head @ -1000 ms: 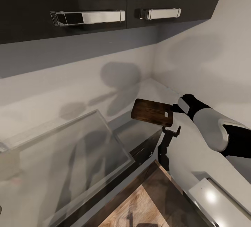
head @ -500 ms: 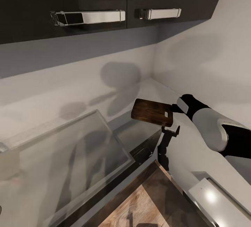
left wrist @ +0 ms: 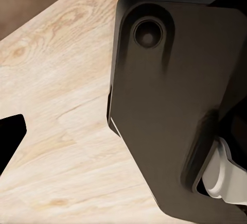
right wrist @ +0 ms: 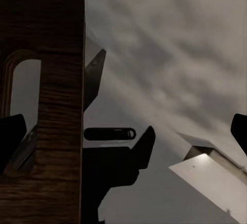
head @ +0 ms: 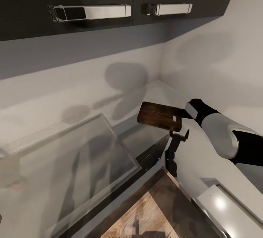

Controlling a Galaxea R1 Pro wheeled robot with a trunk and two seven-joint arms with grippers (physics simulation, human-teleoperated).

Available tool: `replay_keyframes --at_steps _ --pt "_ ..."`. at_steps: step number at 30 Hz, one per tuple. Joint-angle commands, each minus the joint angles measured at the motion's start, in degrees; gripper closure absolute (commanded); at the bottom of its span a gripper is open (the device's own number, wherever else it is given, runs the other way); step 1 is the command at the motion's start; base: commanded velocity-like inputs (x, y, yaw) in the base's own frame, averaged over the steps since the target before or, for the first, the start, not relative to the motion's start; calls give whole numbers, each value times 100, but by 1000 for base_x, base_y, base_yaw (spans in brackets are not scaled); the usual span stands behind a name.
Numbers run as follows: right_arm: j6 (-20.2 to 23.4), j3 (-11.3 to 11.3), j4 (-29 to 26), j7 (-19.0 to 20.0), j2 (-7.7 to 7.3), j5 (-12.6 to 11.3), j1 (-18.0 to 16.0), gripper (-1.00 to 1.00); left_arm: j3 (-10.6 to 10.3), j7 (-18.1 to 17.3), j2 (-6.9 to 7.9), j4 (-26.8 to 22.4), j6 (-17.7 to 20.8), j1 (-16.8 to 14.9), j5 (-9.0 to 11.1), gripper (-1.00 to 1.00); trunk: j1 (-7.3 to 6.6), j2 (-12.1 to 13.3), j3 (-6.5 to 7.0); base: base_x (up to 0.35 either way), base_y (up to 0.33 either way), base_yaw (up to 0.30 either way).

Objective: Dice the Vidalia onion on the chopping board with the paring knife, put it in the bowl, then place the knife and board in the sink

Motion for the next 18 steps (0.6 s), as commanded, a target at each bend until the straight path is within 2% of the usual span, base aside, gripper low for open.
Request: replay_keyframes --at_steps 1,18 --pt "22 -45 -5 -19 3 17 -3 -100 -47 3 -3 10 -2 -7 44 -100 3 -10 -18 0 0 0" --pt "14 -45 45 -14 58 18 -3 -100 -47 3 -3 11 -2 -7 44 -100 3 -10 -174 0 0 0"
